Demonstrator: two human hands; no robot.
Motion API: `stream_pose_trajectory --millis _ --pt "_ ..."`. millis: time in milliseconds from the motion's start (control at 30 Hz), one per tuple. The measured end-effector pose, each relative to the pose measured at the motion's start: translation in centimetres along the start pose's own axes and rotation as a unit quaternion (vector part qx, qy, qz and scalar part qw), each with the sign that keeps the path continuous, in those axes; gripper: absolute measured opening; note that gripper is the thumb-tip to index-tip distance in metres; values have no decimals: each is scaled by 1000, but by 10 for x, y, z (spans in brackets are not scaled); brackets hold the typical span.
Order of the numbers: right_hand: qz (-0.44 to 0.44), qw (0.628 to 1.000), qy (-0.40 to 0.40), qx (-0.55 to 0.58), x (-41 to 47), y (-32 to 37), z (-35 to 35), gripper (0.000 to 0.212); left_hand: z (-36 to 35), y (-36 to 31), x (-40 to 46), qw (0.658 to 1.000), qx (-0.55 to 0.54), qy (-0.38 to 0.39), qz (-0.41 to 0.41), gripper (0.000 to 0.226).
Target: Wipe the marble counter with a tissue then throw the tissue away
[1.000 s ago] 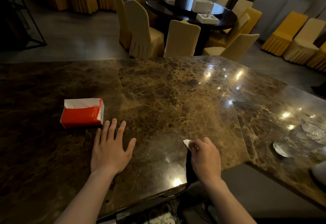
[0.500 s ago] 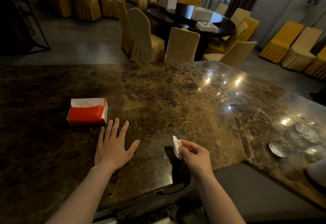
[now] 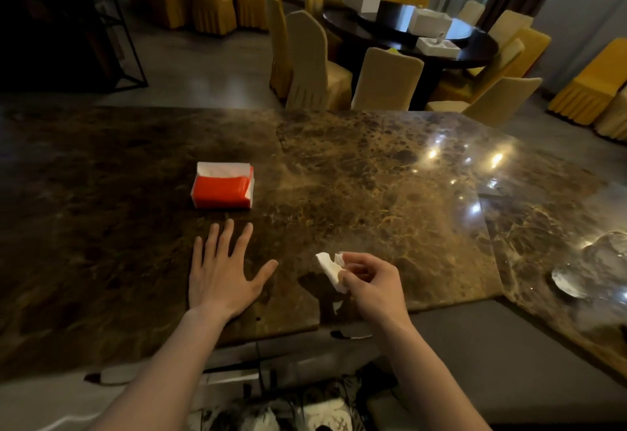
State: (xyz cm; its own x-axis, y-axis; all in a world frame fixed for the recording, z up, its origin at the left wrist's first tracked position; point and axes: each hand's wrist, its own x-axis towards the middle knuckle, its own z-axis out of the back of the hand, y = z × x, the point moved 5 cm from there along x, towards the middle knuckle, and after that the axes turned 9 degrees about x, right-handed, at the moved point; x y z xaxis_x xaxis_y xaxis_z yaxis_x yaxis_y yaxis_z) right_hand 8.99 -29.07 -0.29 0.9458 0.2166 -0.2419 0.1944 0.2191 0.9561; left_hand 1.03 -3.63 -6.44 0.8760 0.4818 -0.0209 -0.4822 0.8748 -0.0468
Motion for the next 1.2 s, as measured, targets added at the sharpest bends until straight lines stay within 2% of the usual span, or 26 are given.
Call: stream_pose_trajectory --millis 167,367,633,767,900,1000,1200 --pt "136 977 138 -85 -51 11 -47 28 -4 23 -17 1000 3 5 15 103" --pt "160 941 252 -159 -104 -34 -78 27 -6 22 -21 1000 10 6 13 95" --pt "82 901 297 -306 -127 -137 -94 29 -3 20 -23 1000 9 8 9 91" --pt "84 888 276 -357 -128 -160 -110 24 -2 19 -23 1000 7 9 11 90" --pt "99 857 303 -406 -132 -177 -125 31 -1 18 -22 1000 7 12 12 90" --pt "94 843 312 -427 -134 -190 -130 36 -1 18 -23 1000 10 10 14 90" --pt "61 844 327 -421 -135 -212 -137 49 -3 19 -22 1000 8 10 16 91"
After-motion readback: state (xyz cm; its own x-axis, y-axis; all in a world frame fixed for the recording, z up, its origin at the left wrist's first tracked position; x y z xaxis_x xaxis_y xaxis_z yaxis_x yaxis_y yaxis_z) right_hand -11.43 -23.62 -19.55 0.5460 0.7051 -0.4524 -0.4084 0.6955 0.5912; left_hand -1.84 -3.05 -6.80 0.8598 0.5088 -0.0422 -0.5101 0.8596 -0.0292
